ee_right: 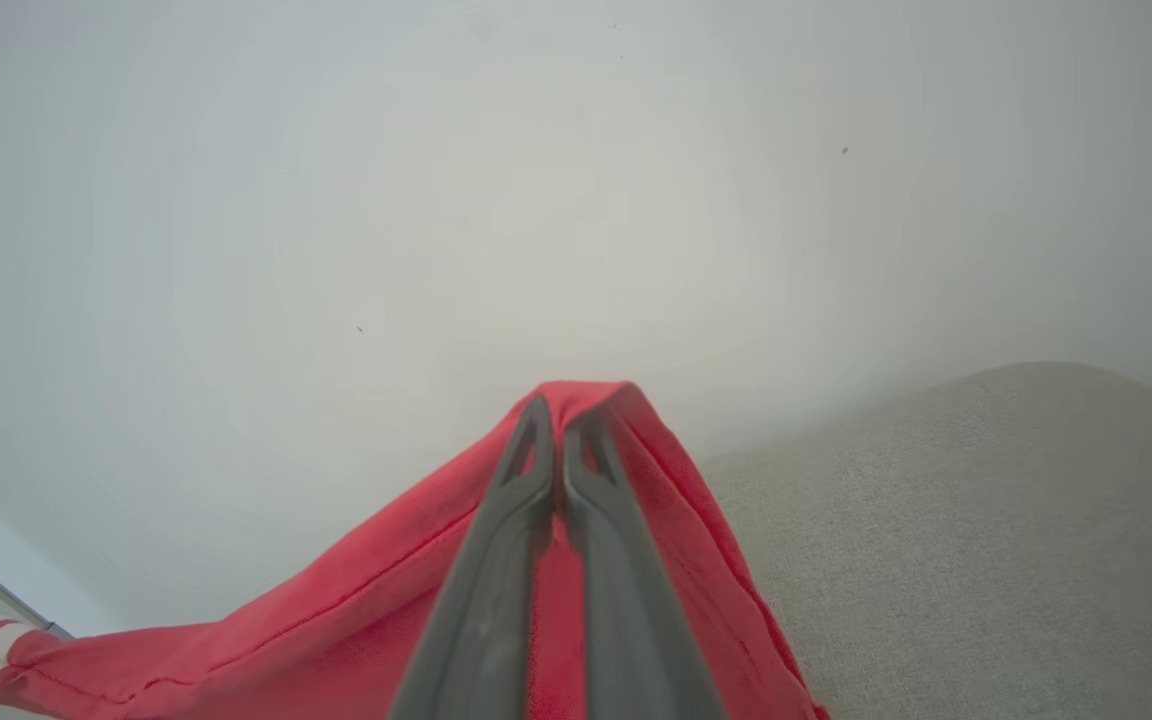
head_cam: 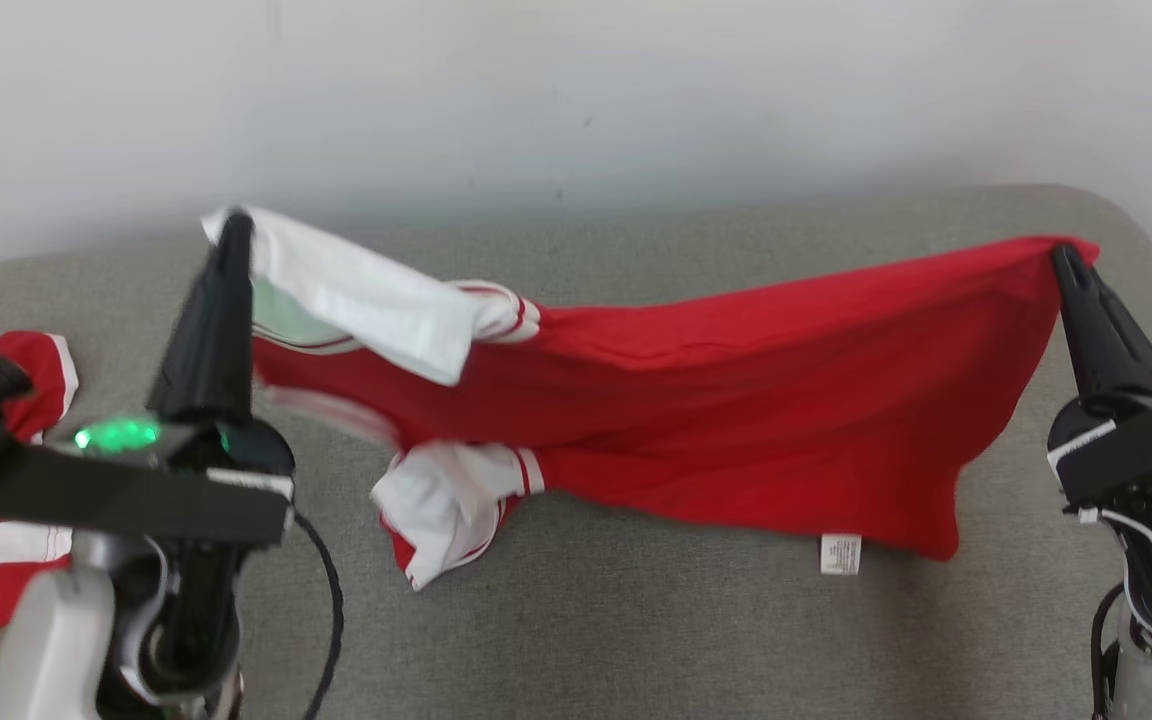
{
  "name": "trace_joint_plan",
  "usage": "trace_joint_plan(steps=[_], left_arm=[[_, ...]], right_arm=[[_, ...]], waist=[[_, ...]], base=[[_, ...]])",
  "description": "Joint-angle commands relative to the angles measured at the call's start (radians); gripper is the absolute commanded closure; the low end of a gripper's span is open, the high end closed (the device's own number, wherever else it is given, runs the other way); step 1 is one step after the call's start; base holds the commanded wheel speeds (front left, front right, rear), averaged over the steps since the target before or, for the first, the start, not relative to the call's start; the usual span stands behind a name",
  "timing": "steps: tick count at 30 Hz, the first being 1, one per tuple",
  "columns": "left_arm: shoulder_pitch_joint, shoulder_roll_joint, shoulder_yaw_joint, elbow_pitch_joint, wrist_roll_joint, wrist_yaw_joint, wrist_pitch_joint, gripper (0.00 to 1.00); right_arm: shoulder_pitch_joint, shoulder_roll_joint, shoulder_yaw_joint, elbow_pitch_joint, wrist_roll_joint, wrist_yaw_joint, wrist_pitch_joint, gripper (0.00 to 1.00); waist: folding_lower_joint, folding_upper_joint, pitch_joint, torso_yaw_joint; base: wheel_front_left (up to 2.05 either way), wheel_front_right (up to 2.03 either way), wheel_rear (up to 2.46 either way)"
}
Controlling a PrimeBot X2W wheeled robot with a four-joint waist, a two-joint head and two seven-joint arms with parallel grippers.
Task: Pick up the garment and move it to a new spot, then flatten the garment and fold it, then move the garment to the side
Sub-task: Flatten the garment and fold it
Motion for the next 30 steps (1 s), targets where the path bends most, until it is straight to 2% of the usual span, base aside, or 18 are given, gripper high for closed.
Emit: trace_joint_plan(steps=[1, 7, 13, 21, 30], left_arm=[[-0.036, 0.007, 0.007, -0.008, -0.003, 0.006, 0.006, 1.0], [-0.168, 0.022, 0.015, 0.0, 0.013, 0.019, 0.034, 1.0], [-0.289, 0.013, 0.024, 0.04, 0.004, 0.026, 0.048, 1.0], [-0.452, 0.005, 0.025, 0.108, 0.025, 0.015, 0.035, 1.0], [-0.55, 0.001, -0.014, 0.228, 0.051, 0.015, 0.061, 1.0]], right_arm=[[-0.019, -0.009, 0.011, -0.002, 0.004, -0.002, -0.006, 1.0], [-0.096, -0.038, 0.046, 0.003, 0.01, -0.002, -0.018, 1.0], [-0.168, -0.081, 0.064, 0.008, 0.007, -0.002, -0.015, 1.0], [-0.239, -0.094, 0.044, 0.012, 0.006, -0.002, -0.047, 1.0], [-0.224, -0.09, 0.079, 0.065, 0.019, -0.002, -0.005, 1.0]], waist=[[0.0001, -0.0001, -0.017, -0.012], [0.0001, -0.0001, -0.049, -0.027], [0.0001, -0.0001, -0.061, -0.036], [0.0001, -0.0001, -0.065, -0.047], [0.0001, -0.0001, -0.035, -0.068]], base=[[0.0, 0.0, 0.0], [0.0, 0.0, 0.0], [0.0, 0.0, 0.0], [0.0, 0.0, 0.0], [0.0, 0.0, 0.0]])
